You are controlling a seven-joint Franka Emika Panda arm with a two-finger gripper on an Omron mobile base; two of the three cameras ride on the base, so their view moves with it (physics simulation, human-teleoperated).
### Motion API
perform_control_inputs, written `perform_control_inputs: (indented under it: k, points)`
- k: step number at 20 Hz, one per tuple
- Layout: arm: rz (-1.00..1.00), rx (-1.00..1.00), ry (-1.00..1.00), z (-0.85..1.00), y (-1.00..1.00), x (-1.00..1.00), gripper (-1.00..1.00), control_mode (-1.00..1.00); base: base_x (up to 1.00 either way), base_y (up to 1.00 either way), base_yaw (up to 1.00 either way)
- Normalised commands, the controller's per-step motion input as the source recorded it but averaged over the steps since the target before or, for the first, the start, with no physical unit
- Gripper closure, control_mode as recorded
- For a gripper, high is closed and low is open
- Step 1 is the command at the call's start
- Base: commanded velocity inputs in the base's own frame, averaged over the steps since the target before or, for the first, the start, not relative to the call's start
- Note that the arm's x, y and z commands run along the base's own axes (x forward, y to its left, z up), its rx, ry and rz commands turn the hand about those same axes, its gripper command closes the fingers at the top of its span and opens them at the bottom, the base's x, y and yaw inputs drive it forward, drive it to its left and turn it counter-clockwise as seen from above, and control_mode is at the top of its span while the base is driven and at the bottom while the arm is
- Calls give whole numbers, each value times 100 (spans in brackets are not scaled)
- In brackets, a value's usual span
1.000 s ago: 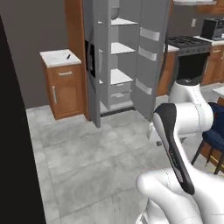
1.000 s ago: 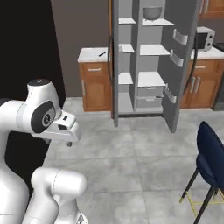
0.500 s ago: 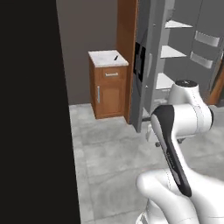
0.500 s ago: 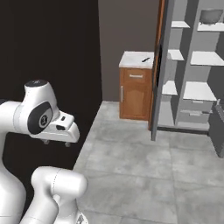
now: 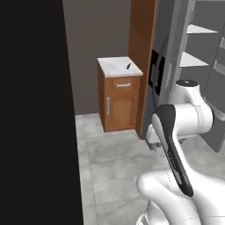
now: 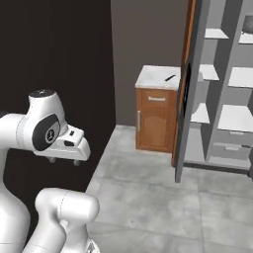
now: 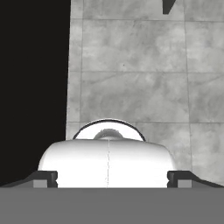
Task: Retrieve the butter from the fridge and place it on a plate on the dining table. Then retrieve the butter knife by the fridge and place it near the plate.
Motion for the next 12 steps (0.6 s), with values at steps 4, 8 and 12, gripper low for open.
perform_control_inputs:
  k: [4, 8, 12]
  points:
    - [0, 0, 0, 0, 0, 0, -100, 100, 100, 26, -8]
    - [0, 0, 0, 0, 0, 0, -100, 100, 100, 28, -16]
    - [0, 0, 0, 0, 0, 0, -100, 100, 96, 44, -24]
